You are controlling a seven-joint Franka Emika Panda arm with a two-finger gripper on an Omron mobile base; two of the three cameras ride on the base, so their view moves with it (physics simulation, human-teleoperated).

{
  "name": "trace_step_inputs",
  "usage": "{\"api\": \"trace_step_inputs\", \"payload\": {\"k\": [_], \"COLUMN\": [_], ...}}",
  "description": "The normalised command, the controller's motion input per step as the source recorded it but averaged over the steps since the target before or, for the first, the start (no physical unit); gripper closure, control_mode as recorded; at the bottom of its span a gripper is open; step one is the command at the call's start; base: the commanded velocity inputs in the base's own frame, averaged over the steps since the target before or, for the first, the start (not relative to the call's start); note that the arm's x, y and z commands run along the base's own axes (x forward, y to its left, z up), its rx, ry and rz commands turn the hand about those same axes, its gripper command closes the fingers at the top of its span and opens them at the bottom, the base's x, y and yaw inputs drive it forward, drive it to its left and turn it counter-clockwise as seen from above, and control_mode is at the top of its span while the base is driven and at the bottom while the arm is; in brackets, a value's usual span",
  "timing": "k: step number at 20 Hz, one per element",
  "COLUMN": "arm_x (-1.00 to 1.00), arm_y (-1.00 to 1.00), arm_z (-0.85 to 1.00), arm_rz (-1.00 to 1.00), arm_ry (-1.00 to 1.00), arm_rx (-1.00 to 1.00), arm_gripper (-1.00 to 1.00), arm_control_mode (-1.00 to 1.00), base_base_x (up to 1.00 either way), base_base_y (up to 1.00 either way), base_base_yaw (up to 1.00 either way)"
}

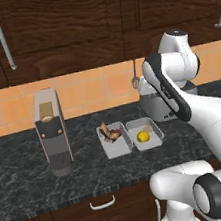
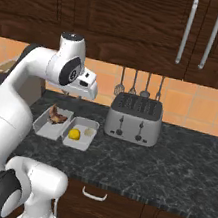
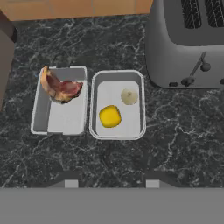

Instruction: Take the meat container that has the steak and place it on the second highest rack of the freezer. Then take the vegetable container that has the lemon and garlic and place it on the highest rack of the freezer.

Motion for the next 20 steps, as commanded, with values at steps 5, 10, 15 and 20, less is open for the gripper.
{"api": "trace_step_inputs", "payload": {"k": [5,10,15,20], "arm_x": [0.0,0.05,0.29,0.17], "arm_y": [0.0,0.3,0.46,0.81], "arm_z": [-0.25,-0.72,-0.66,-0.55], "arm_rz": [0.0,0.23,0.53,0.4], "arm_ry": [0.12,0.15,0.09,0.13], "arm_rx": [-0.08,-0.19,-0.01,-0.02], "arm_gripper": [-1.0,-1.0,-1.0,-1.0], "arm_control_mode": [-1.0,-1.0,-1.0,-1.0], "base_base_x": [0.0,0.0,0.0,0.0], "base_base_y": [0.0,0.0,0.0,0.0], "base_base_yaw": [0.0,0.0,0.0,0.0]}}
